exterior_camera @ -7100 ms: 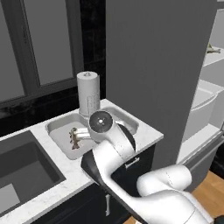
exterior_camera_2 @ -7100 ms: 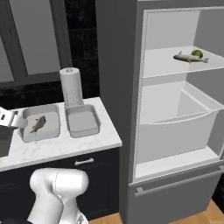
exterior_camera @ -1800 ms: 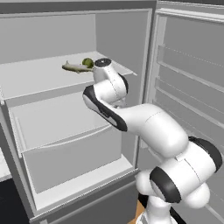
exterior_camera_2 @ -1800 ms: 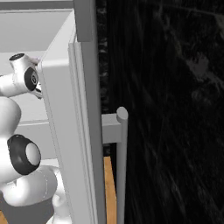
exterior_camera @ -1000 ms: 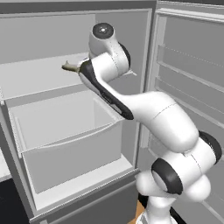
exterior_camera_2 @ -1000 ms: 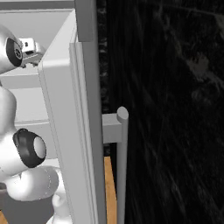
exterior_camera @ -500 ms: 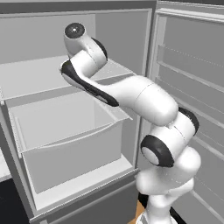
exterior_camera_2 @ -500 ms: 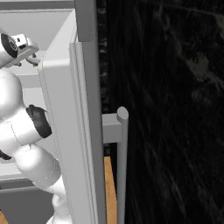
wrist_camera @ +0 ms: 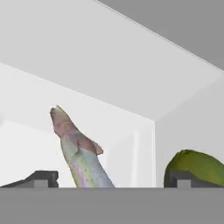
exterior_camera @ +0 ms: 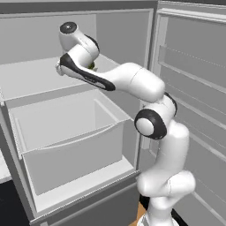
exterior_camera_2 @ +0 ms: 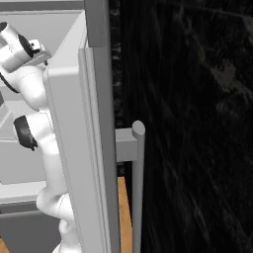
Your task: Place one lime and one fish in each tupperware on the nearby counter, to pack two identical lunches.
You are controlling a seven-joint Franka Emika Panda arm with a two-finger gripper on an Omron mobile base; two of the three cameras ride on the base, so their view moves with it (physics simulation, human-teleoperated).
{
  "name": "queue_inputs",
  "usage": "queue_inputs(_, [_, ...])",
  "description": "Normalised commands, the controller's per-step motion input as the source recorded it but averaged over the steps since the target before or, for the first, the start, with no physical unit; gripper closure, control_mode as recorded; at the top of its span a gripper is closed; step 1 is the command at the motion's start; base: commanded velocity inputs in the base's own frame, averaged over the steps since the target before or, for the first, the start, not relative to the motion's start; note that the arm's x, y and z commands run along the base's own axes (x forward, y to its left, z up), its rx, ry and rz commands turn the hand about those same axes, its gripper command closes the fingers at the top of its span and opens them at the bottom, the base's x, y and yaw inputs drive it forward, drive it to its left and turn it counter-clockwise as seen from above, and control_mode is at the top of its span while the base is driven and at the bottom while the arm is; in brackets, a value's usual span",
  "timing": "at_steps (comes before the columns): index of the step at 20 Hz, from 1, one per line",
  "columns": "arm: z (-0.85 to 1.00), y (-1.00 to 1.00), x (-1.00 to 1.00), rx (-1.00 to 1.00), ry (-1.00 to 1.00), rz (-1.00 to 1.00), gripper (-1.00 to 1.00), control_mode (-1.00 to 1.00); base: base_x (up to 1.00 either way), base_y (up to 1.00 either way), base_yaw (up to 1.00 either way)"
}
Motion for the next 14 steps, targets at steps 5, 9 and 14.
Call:
queue_inputs(5, [-0.13, 0.07, 0.45, -0.06, 0.02, 0.0, -1.0, -1.0, 0.0, 0.0, 0.0])
queue_inputs(9, [-0.98, -0.05, -0.36, -0.24, 0.06, 0.0, 1.0, -1.0, 0.0, 0.0, 0.0])
queue_inputs(14, [-0.84, -0.32, -0.39, -0.05, 0.0, 0.0, 1.0, -1.0, 0.0, 0.0, 0.0])
